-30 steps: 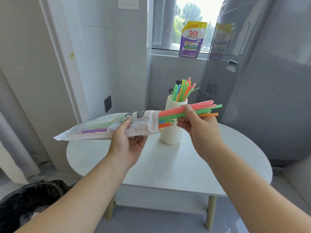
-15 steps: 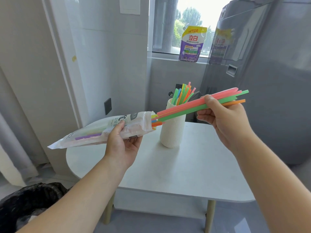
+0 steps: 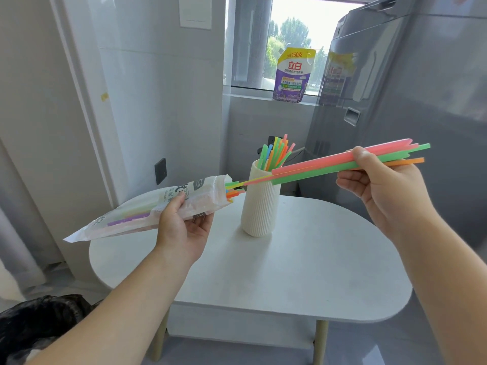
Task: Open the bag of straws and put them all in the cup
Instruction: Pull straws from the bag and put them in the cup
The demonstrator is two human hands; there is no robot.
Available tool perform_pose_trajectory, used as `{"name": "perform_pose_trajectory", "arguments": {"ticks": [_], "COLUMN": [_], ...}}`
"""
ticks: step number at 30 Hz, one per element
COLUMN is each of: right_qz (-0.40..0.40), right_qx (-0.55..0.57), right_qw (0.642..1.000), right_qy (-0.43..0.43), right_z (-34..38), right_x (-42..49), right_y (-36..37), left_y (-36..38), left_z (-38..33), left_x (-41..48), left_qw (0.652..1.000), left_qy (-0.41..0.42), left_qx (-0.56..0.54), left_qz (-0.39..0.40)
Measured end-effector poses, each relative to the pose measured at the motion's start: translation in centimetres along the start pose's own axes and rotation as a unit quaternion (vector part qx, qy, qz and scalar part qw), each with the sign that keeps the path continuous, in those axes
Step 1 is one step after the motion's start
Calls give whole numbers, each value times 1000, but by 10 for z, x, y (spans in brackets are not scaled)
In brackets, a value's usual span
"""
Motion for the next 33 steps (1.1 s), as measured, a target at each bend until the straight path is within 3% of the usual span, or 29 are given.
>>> {"name": "perform_pose_trajectory", "arguments": {"ticks": [16,33], "right_qz": [-95,-97], "right_qx": [-61,-205], "right_qw": [991,965], "right_qy": [-72,-131], "right_z": [23,56], "right_x": [-2,-7], "right_y": [1,21], "left_y": [5,1], "left_z": [11,-4], "left_x": [3,-5], "left_qw": [1000,1000], "left_qy": [-3,1], "left_qx": [4,11], "left_qz": [10,13]}}
Point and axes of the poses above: each hand's wrist, its own x-axis towards the middle knuckle, its own y-axis out of the palm, z = x × y, the point moved 2 cm from there along x, towards the middle knuckle, and after that the axes turned 9 degrees about z, right-handed, at the moved point
